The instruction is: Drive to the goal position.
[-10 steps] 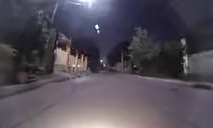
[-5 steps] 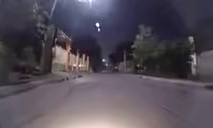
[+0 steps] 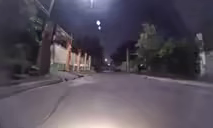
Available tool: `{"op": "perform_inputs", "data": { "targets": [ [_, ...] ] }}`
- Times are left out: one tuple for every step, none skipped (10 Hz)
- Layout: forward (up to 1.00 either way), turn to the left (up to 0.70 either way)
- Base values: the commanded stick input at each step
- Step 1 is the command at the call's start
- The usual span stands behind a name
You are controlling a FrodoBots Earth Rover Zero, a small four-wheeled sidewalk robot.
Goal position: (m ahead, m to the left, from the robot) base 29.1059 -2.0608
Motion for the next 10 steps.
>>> {"op": "perform_inputs", "data": {
  "targets": [
    [1.00, 0.00],
    [1.00, 0.00],
    [1.00, 0.00],
    [1.00, -0.06],
    [1.00, -0.25],
    [1.00, -0.25],
    [1.00, 0.00],
    [1.00, 0.00],
    [1.00, 0.00],
    [1.00, 0.00]
  ]
}}
